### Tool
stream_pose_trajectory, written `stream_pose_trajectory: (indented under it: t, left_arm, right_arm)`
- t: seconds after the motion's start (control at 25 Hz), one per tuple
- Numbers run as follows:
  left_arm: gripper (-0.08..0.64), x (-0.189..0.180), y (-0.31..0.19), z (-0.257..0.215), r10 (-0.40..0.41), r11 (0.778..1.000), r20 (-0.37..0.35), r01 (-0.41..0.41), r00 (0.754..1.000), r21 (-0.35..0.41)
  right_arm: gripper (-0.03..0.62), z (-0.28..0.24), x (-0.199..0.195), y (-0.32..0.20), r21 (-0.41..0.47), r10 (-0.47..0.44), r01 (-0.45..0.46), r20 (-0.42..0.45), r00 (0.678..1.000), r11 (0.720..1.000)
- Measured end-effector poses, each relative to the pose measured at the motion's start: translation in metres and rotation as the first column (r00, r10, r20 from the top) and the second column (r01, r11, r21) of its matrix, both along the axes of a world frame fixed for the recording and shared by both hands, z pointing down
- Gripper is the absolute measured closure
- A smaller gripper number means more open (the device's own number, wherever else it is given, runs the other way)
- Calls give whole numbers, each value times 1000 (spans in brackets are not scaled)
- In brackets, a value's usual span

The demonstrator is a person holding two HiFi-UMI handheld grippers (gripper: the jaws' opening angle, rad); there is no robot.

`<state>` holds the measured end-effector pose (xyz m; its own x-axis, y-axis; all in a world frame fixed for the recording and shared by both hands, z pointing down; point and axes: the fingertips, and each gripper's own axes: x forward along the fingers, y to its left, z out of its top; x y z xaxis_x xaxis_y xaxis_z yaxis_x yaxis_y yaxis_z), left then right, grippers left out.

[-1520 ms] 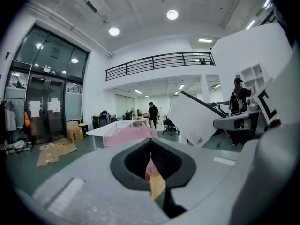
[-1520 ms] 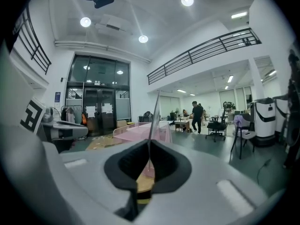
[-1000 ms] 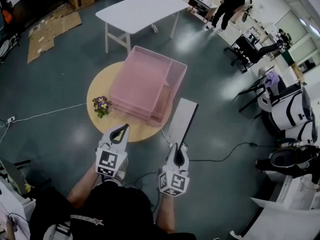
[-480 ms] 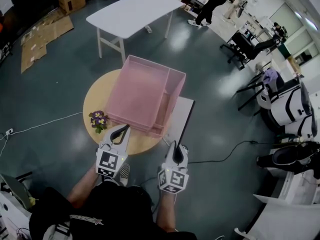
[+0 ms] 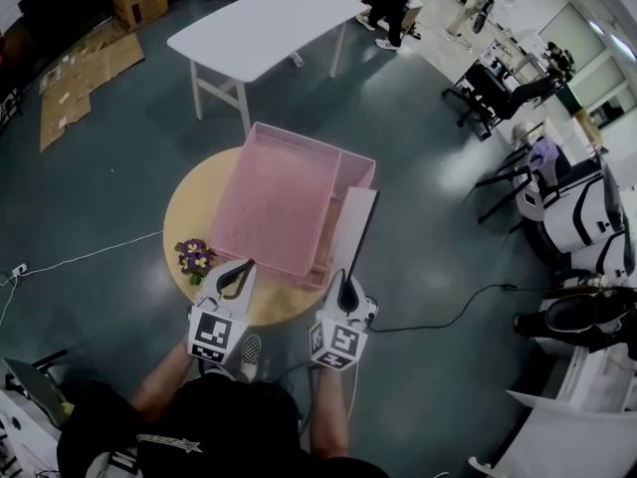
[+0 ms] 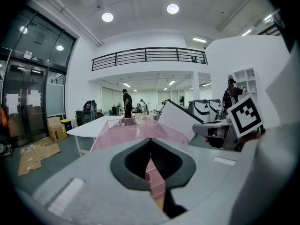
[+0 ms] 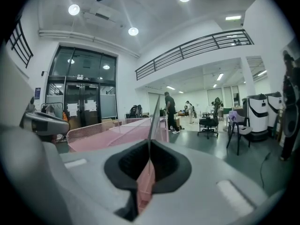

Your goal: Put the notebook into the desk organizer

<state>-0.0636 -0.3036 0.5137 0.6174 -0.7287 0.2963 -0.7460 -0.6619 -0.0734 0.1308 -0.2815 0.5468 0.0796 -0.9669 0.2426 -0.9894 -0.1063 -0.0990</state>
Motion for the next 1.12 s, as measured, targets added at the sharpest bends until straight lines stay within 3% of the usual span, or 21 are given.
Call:
stream_pose_trajectory:
  t: [0.52, 1.12]
  left_arm:
    - [549, -6, 1, 23, -6, 999, 27, 7, 1000, -41]
    - [549, -14, 19, 41, -14, 995, 52, 19, 999, -93]
  right_arm:
    - [580, 89, 7, -29, -115, 0, -2, -16, 1000, 993]
    - [580, 145, 9, -31, -213, 19, -23, -23, 1000, 977]
